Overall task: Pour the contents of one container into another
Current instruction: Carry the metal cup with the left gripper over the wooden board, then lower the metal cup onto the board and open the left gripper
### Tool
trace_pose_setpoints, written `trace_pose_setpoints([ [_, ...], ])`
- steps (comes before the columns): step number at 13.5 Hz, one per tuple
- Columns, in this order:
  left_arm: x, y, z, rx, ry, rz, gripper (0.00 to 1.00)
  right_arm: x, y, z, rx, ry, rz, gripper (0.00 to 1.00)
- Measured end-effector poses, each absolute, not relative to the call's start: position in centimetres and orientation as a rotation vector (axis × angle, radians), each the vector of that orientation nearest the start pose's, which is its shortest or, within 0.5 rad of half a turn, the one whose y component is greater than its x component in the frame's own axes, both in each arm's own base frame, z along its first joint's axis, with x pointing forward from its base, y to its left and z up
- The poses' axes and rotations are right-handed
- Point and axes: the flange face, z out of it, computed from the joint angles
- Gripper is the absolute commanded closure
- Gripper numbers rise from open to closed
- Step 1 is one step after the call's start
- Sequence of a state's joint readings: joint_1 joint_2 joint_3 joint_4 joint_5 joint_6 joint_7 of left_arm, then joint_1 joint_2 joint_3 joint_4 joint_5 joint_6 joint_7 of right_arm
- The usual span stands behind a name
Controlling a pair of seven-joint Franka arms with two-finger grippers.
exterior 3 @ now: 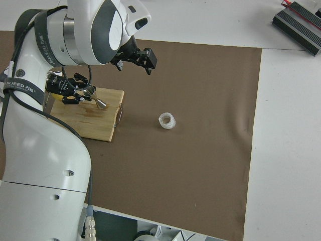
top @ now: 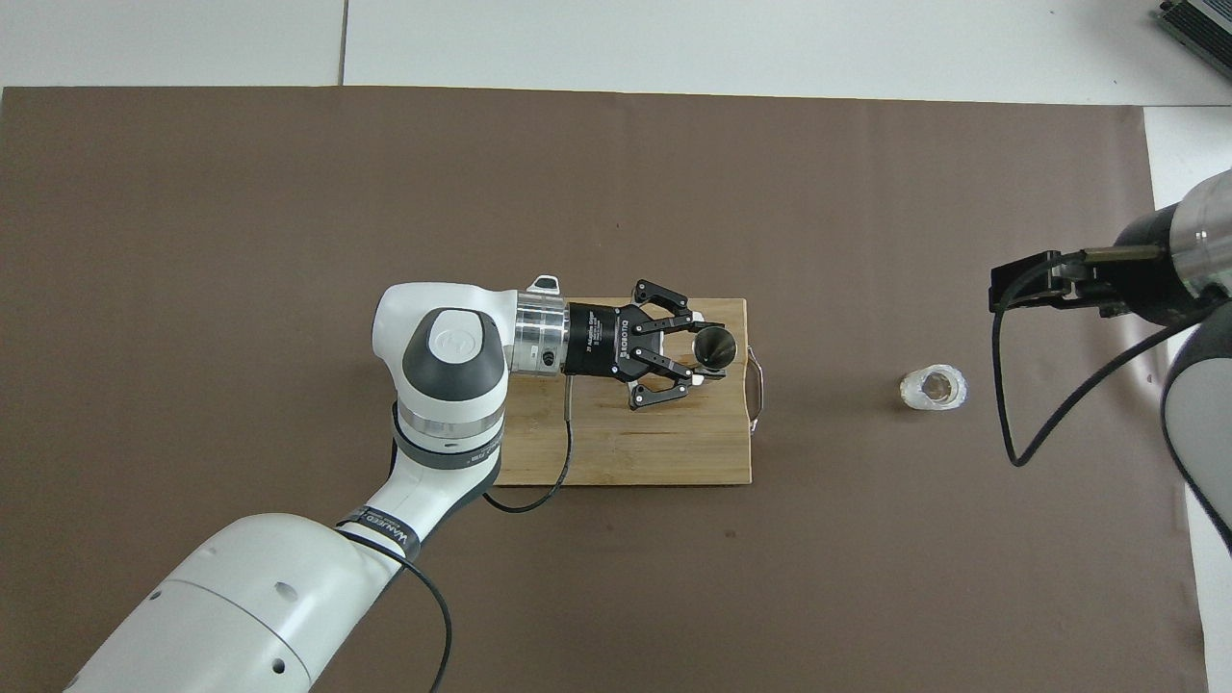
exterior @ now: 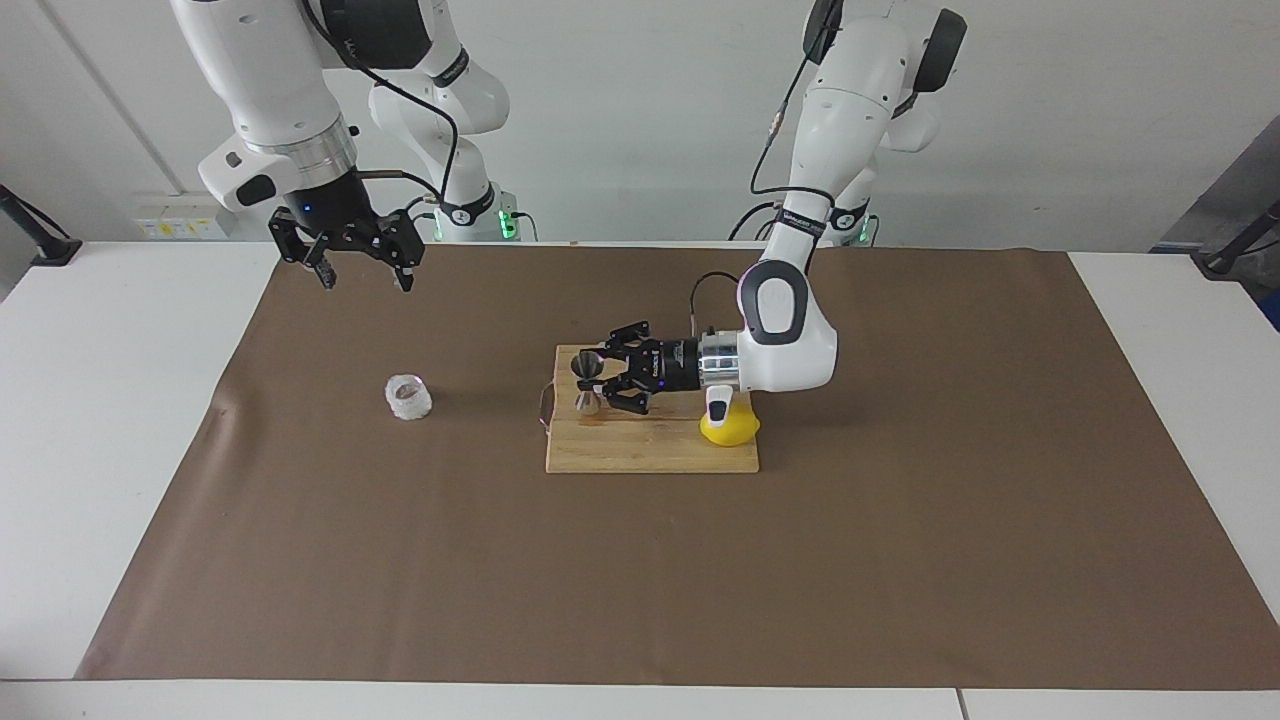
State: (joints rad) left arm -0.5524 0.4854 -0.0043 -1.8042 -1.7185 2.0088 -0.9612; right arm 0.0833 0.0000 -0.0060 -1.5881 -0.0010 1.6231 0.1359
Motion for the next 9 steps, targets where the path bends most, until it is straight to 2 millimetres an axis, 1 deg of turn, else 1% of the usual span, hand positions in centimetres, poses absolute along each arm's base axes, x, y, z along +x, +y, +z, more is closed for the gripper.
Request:
trace_pose_setpoints([
  [5,52.8,-40.5,30.7,1.414,1.34,-1.271,1.0,55.8,4.3,62.1,-3.137,0.092,-0.055,0.0],
  [9,52.7,-39.5,29.5,1.428,1.361,-1.261,1.0,55.8,4.3,62.1,-3.137,0.092,-0.055,0.0],
])
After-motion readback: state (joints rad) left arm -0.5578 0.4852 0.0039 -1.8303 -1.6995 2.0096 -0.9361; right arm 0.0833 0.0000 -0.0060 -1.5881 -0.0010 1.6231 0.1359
